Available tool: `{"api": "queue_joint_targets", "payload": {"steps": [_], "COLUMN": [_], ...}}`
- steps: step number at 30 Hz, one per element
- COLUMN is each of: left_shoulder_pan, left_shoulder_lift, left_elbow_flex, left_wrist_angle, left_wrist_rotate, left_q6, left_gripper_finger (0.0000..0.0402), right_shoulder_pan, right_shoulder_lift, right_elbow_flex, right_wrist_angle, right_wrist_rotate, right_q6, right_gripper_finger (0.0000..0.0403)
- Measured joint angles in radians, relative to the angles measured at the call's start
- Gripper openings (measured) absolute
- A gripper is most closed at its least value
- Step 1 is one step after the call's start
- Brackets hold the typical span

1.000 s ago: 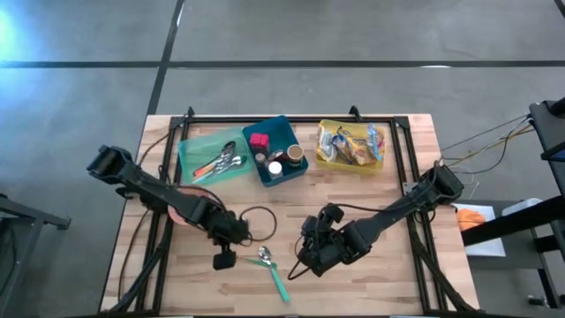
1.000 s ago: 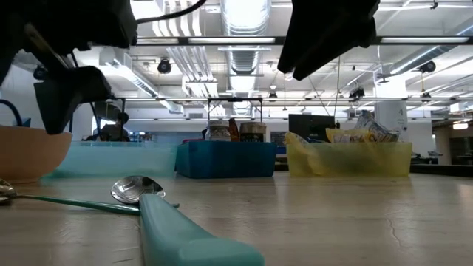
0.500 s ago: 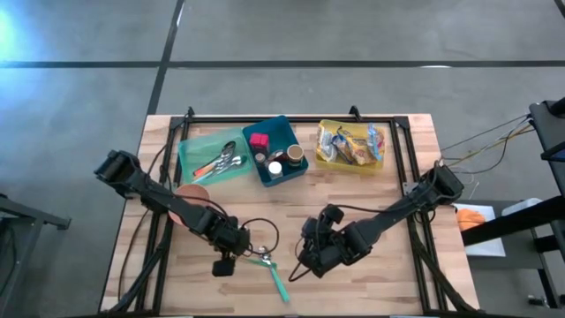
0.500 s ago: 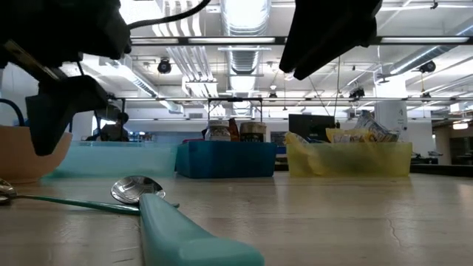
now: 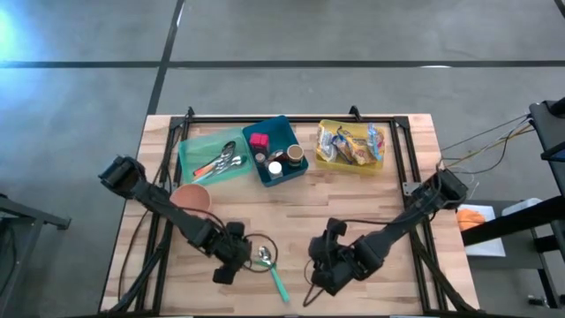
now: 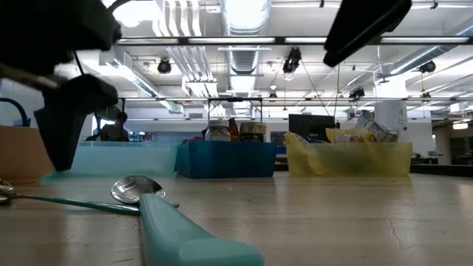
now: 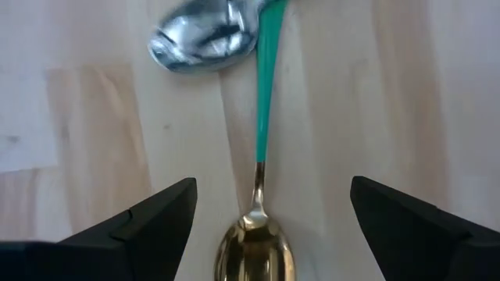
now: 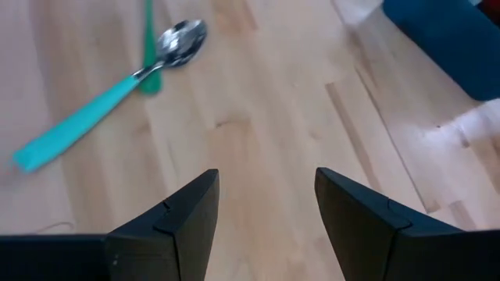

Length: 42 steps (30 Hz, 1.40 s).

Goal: Pick & Place Food Item
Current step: Put the gold spoon into the green bin

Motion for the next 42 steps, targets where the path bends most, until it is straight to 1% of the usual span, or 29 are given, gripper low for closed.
{"api": "queue_joint_targets", "payload": {"steps": [7,12,14,16,19,25,31,32,35,37,39,42], "left_shoulder_pan": [-0.033,-0.036,-0.037,-0.037,-0.036,-0.036,-0.032,-0.032,-0.03,-0.029,-0.028,-0.028], "left_shoulder_lift": [0.095,0.106,0.105,0.103,0.106,0.109,0.11,0.11,0.104,0.095,0.073,0.027], "left_elbow_flex": [0.0,0.0,0.0,-0.001,-0.001,-0.001,-0.001,-0.001,-0.001,0.005,0.014,0.036], "left_wrist_angle": [0.051,0.057,0.059,0.06,0.061,0.062,0.056,0.055,0.049,0.014,-0.047,-0.099], "left_wrist_rotate": [-0.04,-0.06,-0.068,-0.071,-0.075,-0.091,-0.102,-0.105,-0.102,-0.099,-0.096,-0.089], "left_q6": [0.049,0.072,0.082,0.097,0.104,0.103,0.04,0.021,-0.031,-0.054,-0.074,-0.106], "left_gripper_finger": [0.0342,0.034,0.033,0.0311,0.0266,0.0146,0.0022,0.0013,0.0008,0.0005,0.0004,0.0003], "right_shoulder_pan": [0.028,0.027,0.027,0.027,0.027,0.031,0.034,0.034,0.034,0.034,0.034,0.033], "right_shoulder_lift": [-0.007,-0.007,-0.007,-0.007,-0.007,-0.007,-0.007,-0.007,-0.007,-0.007,-0.003,0.012], "right_elbow_flex": [0.0,0.0,0.0,0.0,0.0,0.0,0.0,0.0,0.0,0.0,0.0,0.0], "right_wrist_angle": [0.003,0.005,0.006,0.007,0.012,0.014,0.03,0.029,0.03,0.036,0.065,0.143], "right_wrist_rotate": [0.0,0.0,0.0,0.0,0.001,0.001,0.001,0.001,0.004,0.024,0.052,0.061], "right_q6": [0.011,0.034,0.037,0.037,0.041,0.056,0.055,0.055,0.053,0.039,-0.012,-0.145], "right_gripper_finger": [0.0212,0.0212,0.0212,0.0212,0.0212,0.0212,0.0212,0.0212,0.0212,0.0212,0.0212,0.0212]}}
